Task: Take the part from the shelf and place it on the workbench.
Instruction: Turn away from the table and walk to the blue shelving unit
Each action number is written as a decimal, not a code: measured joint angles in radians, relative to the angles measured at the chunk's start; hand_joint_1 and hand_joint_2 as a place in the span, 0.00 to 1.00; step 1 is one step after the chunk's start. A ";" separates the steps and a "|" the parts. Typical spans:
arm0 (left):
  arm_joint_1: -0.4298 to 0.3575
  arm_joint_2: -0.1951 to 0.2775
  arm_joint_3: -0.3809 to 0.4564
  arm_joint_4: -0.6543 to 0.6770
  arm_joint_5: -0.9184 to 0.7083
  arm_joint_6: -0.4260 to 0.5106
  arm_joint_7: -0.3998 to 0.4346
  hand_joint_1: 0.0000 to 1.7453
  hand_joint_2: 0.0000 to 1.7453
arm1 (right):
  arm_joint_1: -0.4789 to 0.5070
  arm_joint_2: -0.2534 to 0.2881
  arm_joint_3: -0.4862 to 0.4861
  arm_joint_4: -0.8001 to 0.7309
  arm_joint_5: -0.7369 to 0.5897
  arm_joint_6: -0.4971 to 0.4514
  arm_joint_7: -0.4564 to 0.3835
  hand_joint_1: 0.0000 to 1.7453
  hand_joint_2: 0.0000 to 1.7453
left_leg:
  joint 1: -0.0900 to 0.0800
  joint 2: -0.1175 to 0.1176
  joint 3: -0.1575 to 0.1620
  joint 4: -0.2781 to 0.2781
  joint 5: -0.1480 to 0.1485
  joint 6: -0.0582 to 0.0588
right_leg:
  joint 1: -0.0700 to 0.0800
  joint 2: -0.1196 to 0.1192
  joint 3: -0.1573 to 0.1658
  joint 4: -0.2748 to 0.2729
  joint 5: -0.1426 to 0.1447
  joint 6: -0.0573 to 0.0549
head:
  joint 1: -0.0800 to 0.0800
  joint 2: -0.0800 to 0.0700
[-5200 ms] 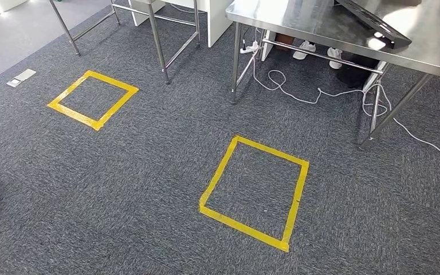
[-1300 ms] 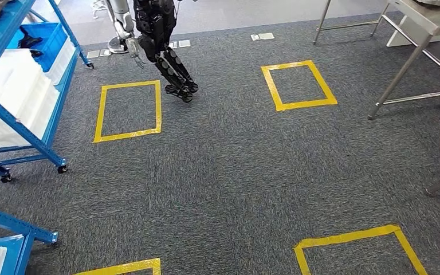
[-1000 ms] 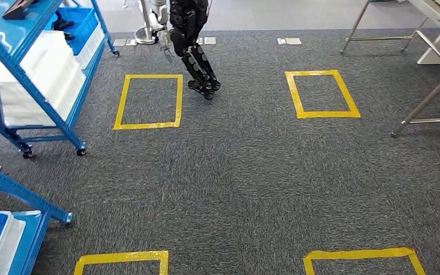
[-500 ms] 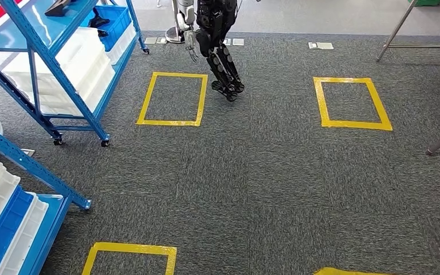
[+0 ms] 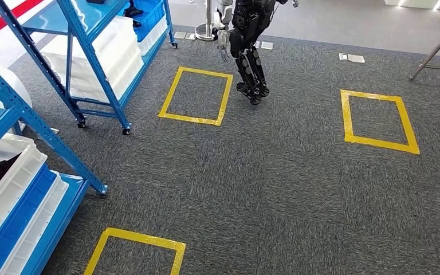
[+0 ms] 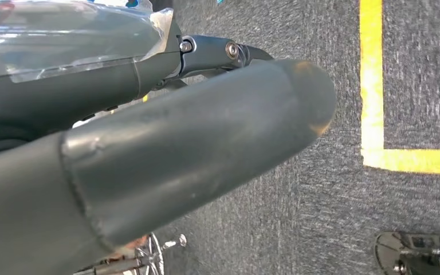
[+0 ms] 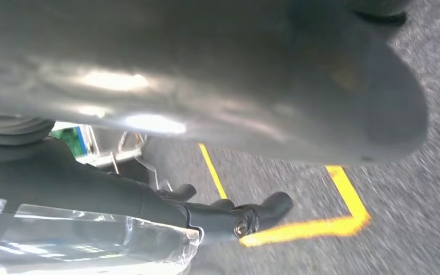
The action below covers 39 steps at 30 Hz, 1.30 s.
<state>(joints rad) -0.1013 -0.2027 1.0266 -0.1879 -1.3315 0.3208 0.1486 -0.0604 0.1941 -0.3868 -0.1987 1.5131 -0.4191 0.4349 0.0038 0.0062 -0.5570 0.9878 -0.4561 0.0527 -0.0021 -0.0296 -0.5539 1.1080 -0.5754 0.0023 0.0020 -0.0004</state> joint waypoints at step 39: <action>0.001 0.013 -0.023 0.000 -0.009 -0.011 0.003 0.00 0.00 | -0.004 0.032 -0.017 -0.001 0.014 -0.069 0.050 0.00 0.00 | 0.003 -0.090 0.007 0.012 -0.011 -0.018 | -0.025 0.064 0.009 -0.076 0.074 0.041 | 0.000 0.000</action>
<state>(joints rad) -0.1007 -0.1899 1.0040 -0.1881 -1.3405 0.3095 0.1517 -0.0648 0.2258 -0.4036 -0.2001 1.5270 -0.4878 0.4845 0.0064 -0.0838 -0.5499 0.9996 -0.4675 0.0348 -0.0270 0.0343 -0.5451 1.0316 -0.5019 0.0429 0.0023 -0.0004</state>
